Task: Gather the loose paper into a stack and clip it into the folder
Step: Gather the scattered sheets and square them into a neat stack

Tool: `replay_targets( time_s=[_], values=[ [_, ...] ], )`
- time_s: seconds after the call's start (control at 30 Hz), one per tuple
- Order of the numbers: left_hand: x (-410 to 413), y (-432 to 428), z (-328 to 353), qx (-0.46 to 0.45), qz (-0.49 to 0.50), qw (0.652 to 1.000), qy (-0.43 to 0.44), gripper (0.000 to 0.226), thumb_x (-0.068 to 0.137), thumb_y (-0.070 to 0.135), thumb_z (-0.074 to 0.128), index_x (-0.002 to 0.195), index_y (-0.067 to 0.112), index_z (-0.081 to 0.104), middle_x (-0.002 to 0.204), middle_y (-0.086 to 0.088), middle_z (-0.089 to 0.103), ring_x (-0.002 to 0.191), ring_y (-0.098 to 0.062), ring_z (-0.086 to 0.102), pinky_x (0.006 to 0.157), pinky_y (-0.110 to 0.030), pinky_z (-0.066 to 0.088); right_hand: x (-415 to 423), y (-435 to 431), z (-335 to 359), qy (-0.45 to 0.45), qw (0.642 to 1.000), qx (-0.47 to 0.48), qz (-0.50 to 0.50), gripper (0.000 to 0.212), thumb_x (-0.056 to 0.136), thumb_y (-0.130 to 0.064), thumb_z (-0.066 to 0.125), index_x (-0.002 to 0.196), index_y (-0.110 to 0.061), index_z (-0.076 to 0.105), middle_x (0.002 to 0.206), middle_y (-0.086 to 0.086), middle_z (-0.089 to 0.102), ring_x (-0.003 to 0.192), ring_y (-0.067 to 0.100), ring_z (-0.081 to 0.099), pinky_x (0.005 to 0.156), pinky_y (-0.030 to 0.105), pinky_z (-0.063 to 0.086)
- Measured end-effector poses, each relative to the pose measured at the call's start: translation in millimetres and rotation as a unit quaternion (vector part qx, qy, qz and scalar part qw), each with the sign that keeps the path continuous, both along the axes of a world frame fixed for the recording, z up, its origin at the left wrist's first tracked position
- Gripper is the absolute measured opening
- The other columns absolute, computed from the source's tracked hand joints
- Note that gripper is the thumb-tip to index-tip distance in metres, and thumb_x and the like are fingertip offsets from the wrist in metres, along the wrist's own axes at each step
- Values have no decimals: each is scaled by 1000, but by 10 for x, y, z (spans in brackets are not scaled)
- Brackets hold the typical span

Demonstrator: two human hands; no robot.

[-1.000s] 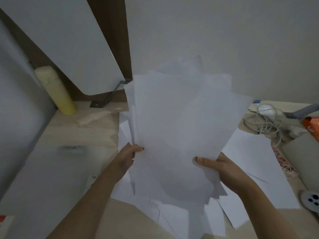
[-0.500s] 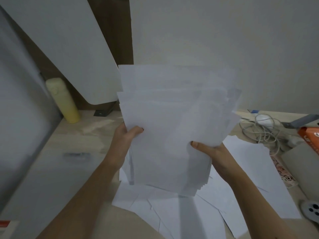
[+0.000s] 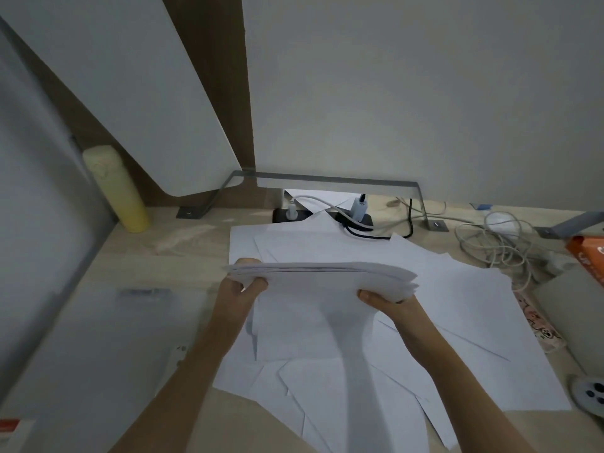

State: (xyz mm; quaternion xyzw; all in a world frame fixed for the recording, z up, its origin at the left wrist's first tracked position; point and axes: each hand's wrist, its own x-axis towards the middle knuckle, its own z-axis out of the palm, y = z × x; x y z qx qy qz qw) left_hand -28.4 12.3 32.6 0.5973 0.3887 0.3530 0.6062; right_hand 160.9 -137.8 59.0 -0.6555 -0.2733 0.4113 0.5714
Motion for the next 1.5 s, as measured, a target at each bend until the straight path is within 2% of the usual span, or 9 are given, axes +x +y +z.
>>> replay_targets(
  time_s=[0.23, 0.5, 0.67, 0.87, 1.0, 1.1, 1.23, 1.37, 1.5],
  values=[
    [150, -1, 309, 23, 29, 998, -45, 27, 88, -1, 54, 107, 18, 57, 93, 15, 62, 72, 14, 63, 64, -4, 49, 60, 93, 188, -5, 998, 27, -55, 15, 80, -16, 68, 92, -23, 69, 91, -9, 75, 89, 9, 70, 75, 23, 53],
    [134, 15, 453, -17, 25, 993, -118, 25, 85, 4, 55, 101, 23, 61, 91, 8, 69, 78, -3, 67, 63, -15, 54, 55, 27, 270, 11, 999, 35, 30, 39, 71, -20, 76, 108, -26, 65, 108, -4, 72, 101, 13, 67, 87, 30, 53],
    [70, 32, 409, 9, 12, 993, -120, 27, 69, 12, 50, 92, 23, 60, 78, 13, 69, 72, 1, 66, 60, -12, 51, 65, 36, 266, 46, 997, 63, 25, 20, 70, -19, 70, 83, -32, 76, 93, -5, 75, 88, 14, 71, 81, 32, 57],
    [-26, -10, -56, -52, -28, 997, -53, 32, 67, 14, 53, 95, 25, 63, 81, 14, 72, 85, -10, 66, 68, -19, 51, -5, -85, -29, 58, 997, -1, 41, 46, 61, -27, 78, 105, -23, 68, 109, 2, 72, 103, 21, 67, 91, 38, 53],
    [108, -85, -54, -63, -4, 997, -55, 26, 82, -4, 56, 87, 21, 60, 64, 19, 69, 63, 7, 63, 55, -6, 46, -86, -29, -68, 79, 997, 14, -3, 34, 67, -20, 79, 100, -22, 69, 101, 2, 74, 97, 22, 69, 79, 33, 54],
    [58, -66, 49, -34, -16, 997, -73, 27, 76, 3, 54, 95, 23, 60, 77, 18, 71, 74, 4, 64, 63, -10, 50, -4, -36, 35, 66, 997, 40, -5, 27, 65, -23, 80, 91, -24, 73, 97, 2, 75, 90, 20, 70, 75, 31, 56],
    [-29, -14, -66, -30, -16, 997, -63, 29, 66, 18, 52, 94, 16, 60, 92, 0, 64, 84, -7, 60, 78, -25, 48, 96, -154, -20, 49, 998, 27, -3, 54, 45, -51, 87, 93, -29, 75, 102, -2, 74, 96, 15, 69, 79, 25, 55],
    [217, -157, -139, -76, -40, 995, -48, 21, 74, 5, 51, 88, 17, 60, 81, 6, 65, 79, -10, 59, 66, -9, 47, 6, -105, -184, 77, 994, 9, -77, 32, 69, -19, 77, 100, -22, 69, 103, 0, 74, 102, 23, 66, 88, 37, 51],
    [295, -199, -60, -75, -23, 994, -76, 26, 67, 11, 49, 90, 17, 59, 81, 4, 62, 76, -7, 59, 61, -7, 46, -11, -76, -107, 64, 993, 35, -95, 24, 69, -24, 69, 93, -26, 68, 93, -7, 75, 92, 16, 69, 80, 31, 53]
  ],
)
